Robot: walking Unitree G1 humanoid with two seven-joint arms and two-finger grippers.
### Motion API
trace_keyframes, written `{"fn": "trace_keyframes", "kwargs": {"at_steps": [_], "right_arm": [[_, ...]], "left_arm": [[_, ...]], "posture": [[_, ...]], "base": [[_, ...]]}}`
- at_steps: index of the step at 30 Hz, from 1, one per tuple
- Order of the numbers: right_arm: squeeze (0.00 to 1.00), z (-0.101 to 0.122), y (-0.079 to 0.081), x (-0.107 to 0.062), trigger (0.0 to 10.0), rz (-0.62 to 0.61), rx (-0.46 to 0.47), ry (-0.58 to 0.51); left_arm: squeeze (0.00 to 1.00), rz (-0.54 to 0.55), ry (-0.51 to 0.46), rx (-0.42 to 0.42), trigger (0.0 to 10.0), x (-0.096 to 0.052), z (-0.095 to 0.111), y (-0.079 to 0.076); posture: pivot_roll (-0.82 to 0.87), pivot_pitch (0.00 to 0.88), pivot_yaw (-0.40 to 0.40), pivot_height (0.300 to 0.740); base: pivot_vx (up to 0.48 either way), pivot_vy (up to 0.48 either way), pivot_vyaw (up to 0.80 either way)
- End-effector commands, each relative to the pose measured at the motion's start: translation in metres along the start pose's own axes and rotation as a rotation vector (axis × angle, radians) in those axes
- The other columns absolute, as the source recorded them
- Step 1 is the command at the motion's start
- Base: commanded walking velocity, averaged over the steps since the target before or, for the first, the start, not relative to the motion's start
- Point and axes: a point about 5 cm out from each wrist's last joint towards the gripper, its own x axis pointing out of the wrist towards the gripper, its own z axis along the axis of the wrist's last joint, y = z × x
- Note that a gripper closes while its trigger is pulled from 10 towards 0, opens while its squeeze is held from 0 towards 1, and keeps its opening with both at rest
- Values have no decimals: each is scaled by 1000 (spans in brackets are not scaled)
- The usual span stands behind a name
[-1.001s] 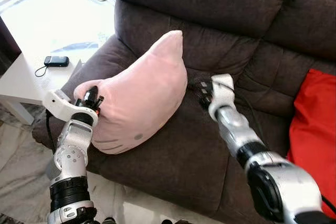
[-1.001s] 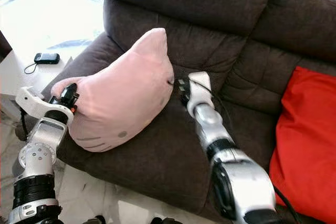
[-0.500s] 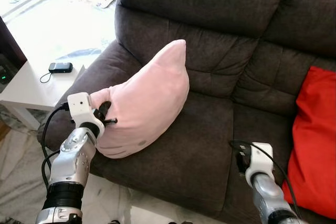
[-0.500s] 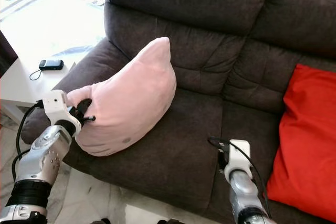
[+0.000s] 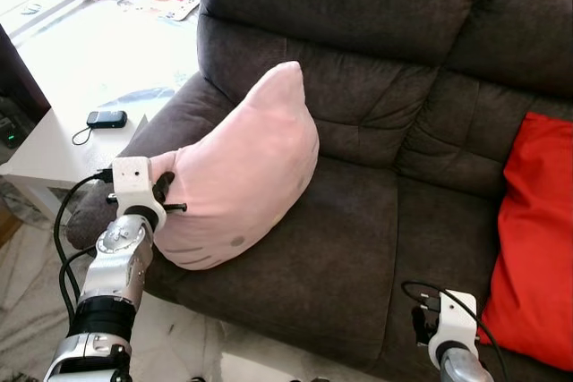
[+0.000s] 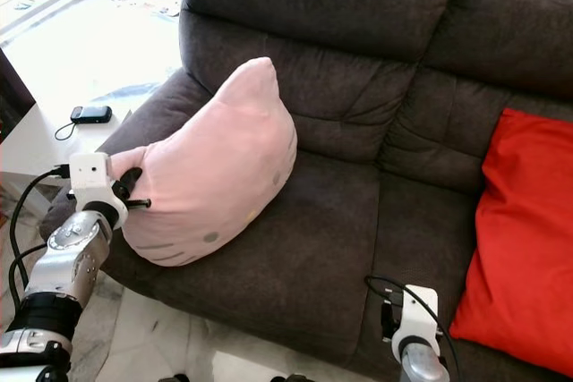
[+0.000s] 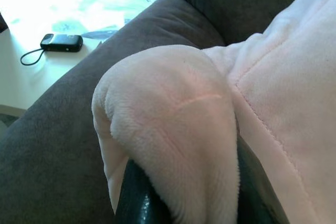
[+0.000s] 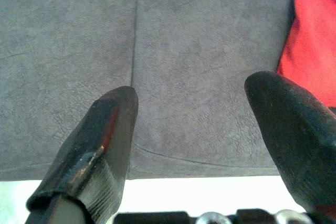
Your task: Move the pillow to the sofa from floor
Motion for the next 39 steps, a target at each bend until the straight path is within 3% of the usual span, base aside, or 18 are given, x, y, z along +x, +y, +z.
{"fn": "trace_keyframes", "kwargs": {"at_steps": [1,17,21,39], "right_arm": [[0,-6,-7,-2,10000,-26,21,17],[0,-1,4,-1,10000,-1,22,-5],[0,-1,5,-1,10000,3,25,-9],[0,4,8,1,10000,12,25,-23]], "left_arm": [[1000,55,-29,9,10000,1,5,13],[1000,92,-99,35,10000,2,9,16],[1000,111,-178,23,10000,2,24,19],[1000,143,-316,-12,10000,0,51,15]], "posture": [[95,143,-95,740],[94,144,-99,740],[94,142,-99,740],[94,131,-95,740]], "base": [[0,0,0],[0,0,0],[0,0,0],[0,0,0]]}}
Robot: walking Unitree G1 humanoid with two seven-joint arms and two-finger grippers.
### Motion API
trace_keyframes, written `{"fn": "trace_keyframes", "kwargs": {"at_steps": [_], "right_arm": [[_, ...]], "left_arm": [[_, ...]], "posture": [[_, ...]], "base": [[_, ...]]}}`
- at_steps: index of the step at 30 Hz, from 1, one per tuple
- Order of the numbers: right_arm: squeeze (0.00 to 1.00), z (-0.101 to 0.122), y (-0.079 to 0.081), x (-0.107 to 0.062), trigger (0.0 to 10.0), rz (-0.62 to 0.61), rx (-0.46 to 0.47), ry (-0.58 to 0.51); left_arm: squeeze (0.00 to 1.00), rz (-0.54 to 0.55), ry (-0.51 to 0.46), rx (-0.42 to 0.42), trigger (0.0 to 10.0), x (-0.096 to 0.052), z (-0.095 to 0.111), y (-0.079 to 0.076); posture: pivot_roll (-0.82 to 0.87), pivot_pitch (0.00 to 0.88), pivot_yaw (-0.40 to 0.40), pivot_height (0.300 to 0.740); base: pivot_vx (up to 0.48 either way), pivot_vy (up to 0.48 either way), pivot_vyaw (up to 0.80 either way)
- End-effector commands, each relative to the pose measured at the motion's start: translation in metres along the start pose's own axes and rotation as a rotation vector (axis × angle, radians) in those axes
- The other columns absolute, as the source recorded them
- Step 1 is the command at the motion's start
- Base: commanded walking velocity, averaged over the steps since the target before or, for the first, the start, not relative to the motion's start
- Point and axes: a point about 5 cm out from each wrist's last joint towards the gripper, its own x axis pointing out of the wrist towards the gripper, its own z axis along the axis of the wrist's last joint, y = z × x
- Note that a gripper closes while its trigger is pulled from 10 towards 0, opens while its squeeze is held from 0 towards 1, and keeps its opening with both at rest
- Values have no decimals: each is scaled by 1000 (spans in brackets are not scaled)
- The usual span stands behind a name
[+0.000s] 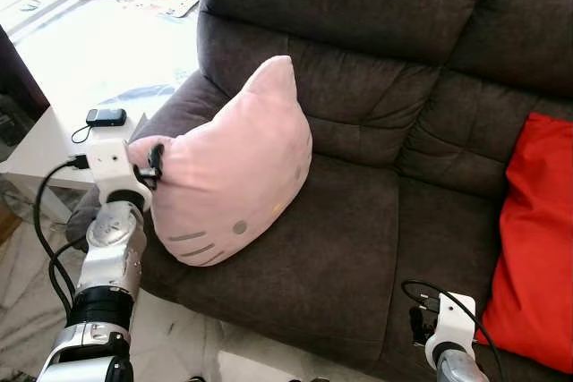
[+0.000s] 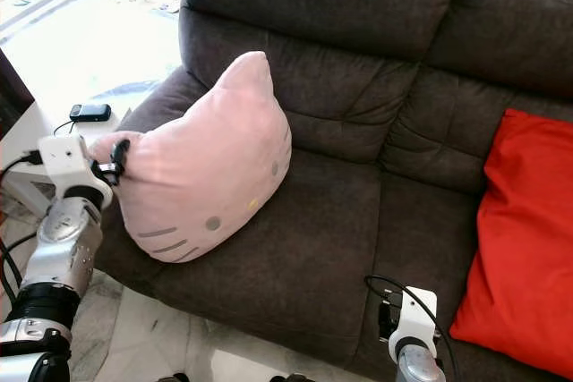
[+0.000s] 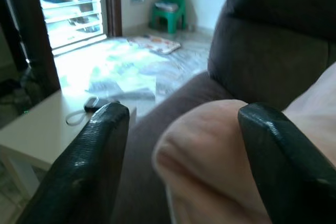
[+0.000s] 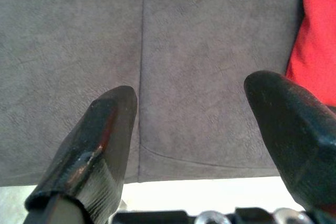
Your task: Move the pillow to the sofa from floor
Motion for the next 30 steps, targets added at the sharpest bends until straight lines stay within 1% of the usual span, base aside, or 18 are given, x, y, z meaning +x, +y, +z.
{"fn": "trace_keyframes", "kwargs": {"at_steps": [1,5,8,9,10,11,12,14,16,17,18,20,22,26,27,28,29,30], "right_arm": [[0,2,0,0,10000,-4,6,-11],[0,2,1,0,10000,-2,7,-12],[0,1,3,0,10000,-2,9,-11],[0,1,3,0,10000,-2,12,-14],[0,1,3,0,10000,-3,15,-17],[0,1,3,0,10000,-3,15,-17],[0,1,3,0,10000,-3,18,-19],[0,1,3,0,10000,-3,20,-20],[0,2,2,0,10000,-8,22,-22],[0,2,1,0,10000,-16,26,-20],[0,2,1,0,10000,-16,26,-20],[0,1,-1,0,10000,-19,30,-15],[0,0,-1,0,10000,-19,31,-12],[0,0,1,0,10000,-17,33,-10],[0,0,1,0,10000,-17,34,-7],[0,0,1,0,10000,-17,34,-7],[0,-2,1,-1,10000,-16,29,4],[0,-2,1,-1,10000,-16,29,4]], "left_arm": [[1000,5,-42,8,10000,2,9,0],[1000,-10,-57,28,10000,1,12,-4],[1000,-68,-50,65,10000,-7,7,-15],[0,-90,-42,91,10000,-10,3,-18],[0,-114,-33,120,10000,-14,-1,-21],[0,-114,-33,120,10000,-14,-1,-21],[0,-135,-10,131,10000,-19,-8,-23],[0,-147,6,135,10000,-22,-13,-25],[0,-174,77,152,10000,-35,-33,-27],[0,-202,149,187,10000,-50,-52,-26],[0,-202,149,187,10000,-50,-52,-26],[0,-213,215,157,10000,-60,-66,-26],[0,-284,298,175,10000,-76,-83,-27],[0,-368,418,223,10000,-97,-106,-29],[0,-377,446,235,10000,-103,-113,-28],[0,-377,446,235,10000,-103,-113,-28],[0,-366,492,247,10000,-111,-122,-25],[0,-366,492,247,10000,-111,-122,-25]], "posture": [[94,131,-95,740],[94,126,-92,740],[96,118,-87,740],[94,117,-86,740],[94,117,-86,740],[94,117,-86,740],[95,116,-81,740],[95,116,-81,740],[91,115,-77,740],[93,111,-73,740],[93,111,-73,740],[95,111,-73,740],[95,108,-69,740],[100,110,-62,740],[100,110,-62,740],[100,110,-62,740],[100,110,-60,740],[100,110,-60,740]], "base": [[0,0,0],[0,0,0],[0,0,0],[0,0,0],[0,0,0],[0,0,0],[0,0,0],[0,0,0],[0,0,0],[0,0,0],[0,0,0],[0,0,0],[0,0,0],[0,0,0],[0,0,0],[0,0,0],[0,0,0],[0,0,0]]}}
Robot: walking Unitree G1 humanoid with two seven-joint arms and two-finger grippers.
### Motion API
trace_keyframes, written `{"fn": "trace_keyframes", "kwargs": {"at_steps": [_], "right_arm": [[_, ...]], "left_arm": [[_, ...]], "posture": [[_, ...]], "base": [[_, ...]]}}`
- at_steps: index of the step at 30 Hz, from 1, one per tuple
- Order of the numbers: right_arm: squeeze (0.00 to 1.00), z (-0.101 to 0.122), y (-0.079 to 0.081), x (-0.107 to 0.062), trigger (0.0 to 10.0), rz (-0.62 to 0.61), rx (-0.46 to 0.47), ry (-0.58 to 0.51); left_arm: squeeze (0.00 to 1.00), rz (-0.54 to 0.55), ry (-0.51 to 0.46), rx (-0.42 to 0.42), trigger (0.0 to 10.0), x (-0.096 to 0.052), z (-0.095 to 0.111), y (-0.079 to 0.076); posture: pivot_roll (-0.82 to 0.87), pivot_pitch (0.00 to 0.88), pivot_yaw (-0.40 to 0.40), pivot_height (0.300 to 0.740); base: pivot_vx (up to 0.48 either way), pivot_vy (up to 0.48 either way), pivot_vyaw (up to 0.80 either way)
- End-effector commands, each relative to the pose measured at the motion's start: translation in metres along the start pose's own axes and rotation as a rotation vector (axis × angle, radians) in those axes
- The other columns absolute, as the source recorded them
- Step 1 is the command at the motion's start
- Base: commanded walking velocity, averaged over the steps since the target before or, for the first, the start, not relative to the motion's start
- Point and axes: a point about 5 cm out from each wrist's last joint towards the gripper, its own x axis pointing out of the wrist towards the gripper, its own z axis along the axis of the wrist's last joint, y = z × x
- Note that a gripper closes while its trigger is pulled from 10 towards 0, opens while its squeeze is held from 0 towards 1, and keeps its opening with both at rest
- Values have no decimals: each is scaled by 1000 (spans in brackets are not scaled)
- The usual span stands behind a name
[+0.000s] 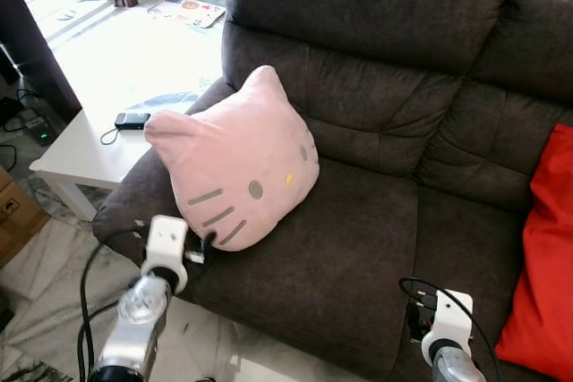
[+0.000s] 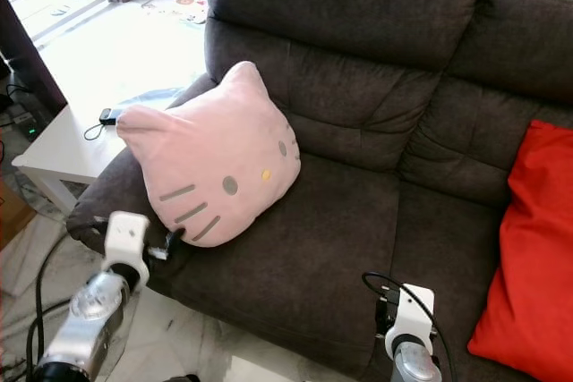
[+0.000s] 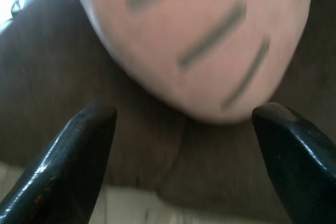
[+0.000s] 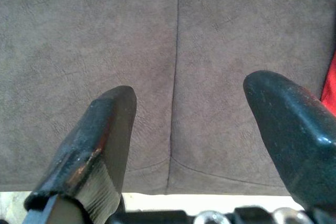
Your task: Move the pillow to the sofa from floor
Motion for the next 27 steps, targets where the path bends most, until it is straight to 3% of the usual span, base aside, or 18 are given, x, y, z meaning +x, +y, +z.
{"fn": "trace_keyframes", "kwargs": {"at_steps": [1,4,15,27], "right_arm": [[0,-7,-4,-2,10000,-16,8,36],[0,-18,-6,-5,10000,10,-20,90],[0,-28,4,-8,10000,143,-116,167],[0,-40,21,-13,10000,231,-135,214]], "left_arm": [[0,13,89,7,10000,-5,-21,-3],[0,47,201,-5,10000,-10,-47,-5],[0,86,419,-46,10000,-24,-88,-4],[0,109,535,-91,10000,-42,-113,-6]], "posture": [[95,110,-60,740],[87,108,-57,740],[79,104,-54,740],[84,85,-43,740]], "base": [[0,0,0],[0,0,0],[0,0,0],[0,0,0]]}}
